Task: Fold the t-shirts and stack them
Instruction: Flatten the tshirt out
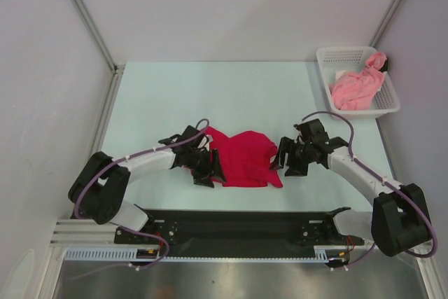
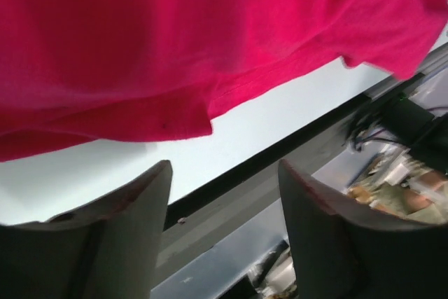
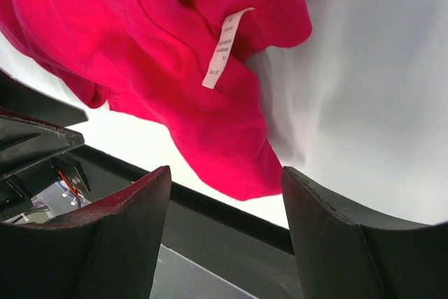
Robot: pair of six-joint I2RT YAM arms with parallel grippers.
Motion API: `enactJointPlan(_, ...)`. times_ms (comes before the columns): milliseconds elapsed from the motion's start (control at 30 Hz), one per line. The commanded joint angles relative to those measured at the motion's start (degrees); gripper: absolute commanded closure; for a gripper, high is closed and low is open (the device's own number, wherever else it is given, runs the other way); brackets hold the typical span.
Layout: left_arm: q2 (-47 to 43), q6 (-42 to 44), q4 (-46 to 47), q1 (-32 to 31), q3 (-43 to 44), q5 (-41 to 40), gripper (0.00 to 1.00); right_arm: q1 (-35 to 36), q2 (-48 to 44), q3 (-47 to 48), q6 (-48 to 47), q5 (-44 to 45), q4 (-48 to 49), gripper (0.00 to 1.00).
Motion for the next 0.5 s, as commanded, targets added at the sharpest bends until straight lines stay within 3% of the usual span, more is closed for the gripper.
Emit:
enactJointPlan(0,-1.65,-9.97,9.06,-0.76,-1.46,0.52,0.29,-0.21,-0.72,-0.82,-1.23,-0.94,2.27,0.3)
enactJointPlan(33,-1.91,-10.78,9.16,-0.94,-2.07,-0.62,0.21,-0.21,-0.37,-1.18,-1.23,-1.29,2.45,0.3)
enactJointPlan(100,-2.26,-12.97,9.24,-1.03,-3.04,-1.76,0.2,-0.3,0.07,-2.14,-0.44,-2.43,3.5,0.3)
enactJointPlan(300,-0.08,-17.72,14.16,-0.85,-7.52,-4.67,0.29,-0.48,-3.44,-6.18,1.76,-2.69,7.28,0.3)
enactJointPlan(467,2.74,-15.72,15.13,-0.15,-7.53,-5.99,0.4,-0.48,-4.76,-8.03,1.32,-2.7,6.05,0.29)
